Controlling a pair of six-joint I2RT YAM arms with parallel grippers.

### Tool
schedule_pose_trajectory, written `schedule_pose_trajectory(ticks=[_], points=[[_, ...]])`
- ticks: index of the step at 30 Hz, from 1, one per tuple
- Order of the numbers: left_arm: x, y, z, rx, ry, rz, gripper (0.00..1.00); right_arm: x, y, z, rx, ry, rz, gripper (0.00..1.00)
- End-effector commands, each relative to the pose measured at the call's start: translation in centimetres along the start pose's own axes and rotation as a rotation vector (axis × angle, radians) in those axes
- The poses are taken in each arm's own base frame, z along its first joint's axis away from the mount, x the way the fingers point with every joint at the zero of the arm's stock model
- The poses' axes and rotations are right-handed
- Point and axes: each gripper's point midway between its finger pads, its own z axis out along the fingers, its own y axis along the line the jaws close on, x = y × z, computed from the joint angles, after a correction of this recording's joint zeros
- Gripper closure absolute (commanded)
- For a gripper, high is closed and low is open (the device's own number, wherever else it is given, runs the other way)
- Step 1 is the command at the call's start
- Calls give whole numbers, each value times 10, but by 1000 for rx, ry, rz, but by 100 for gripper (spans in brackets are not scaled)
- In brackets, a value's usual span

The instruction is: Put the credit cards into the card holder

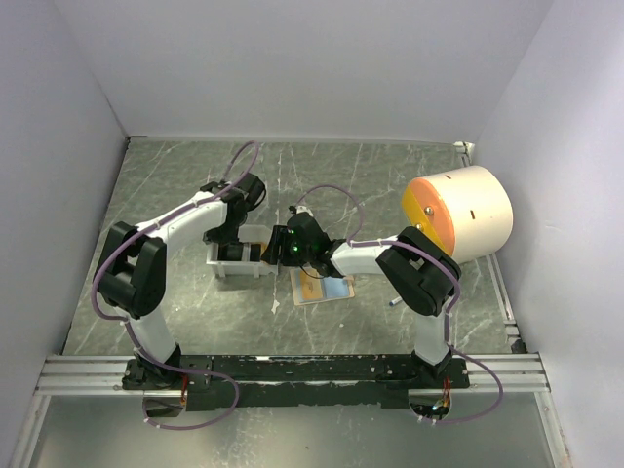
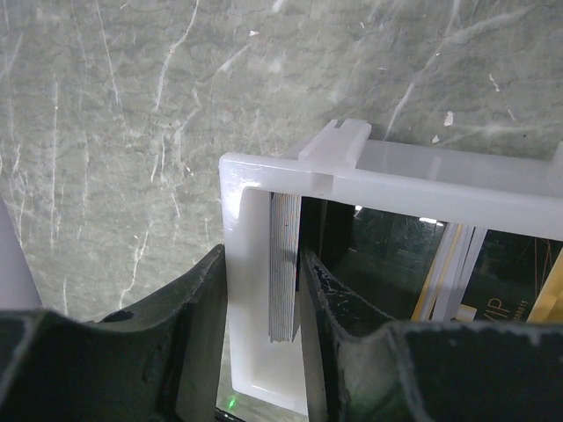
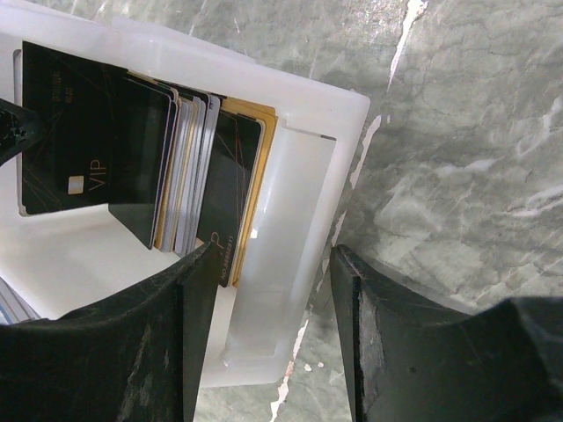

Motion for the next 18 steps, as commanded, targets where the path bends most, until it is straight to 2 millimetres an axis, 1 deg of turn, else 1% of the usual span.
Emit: schedule_pose_trajectory(ticks=[1, 3, 4, 11, 15, 17, 18], points=[[-12, 2, -7, -8, -35, -3, 63, 29, -31, 4, 95, 88, -2, 46], [-10, 0, -6, 1, -27, -2, 53, 28, -31, 3, 94, 87, -3, 46], [-9, -1, -6, 6, -25, -2, 51, 29, -30, 3, 93, 87, -3, 46], [-11, 2, -8, -5, -31, -7, 49, 27, -29, 3, 89, 83, -1, 46], [-18, 1, -15, 20, -57, -28, 58, 27, -28, 3, 87, 83, 0, 46], [-19, 2, -18, 29, -61, -33, 56, 27, -28, 2, 88, 83, -3, 46], [-21, 2, -20, 36, -65, -40, 51, 26, -29, 1, 91, 84, -3, 46]])
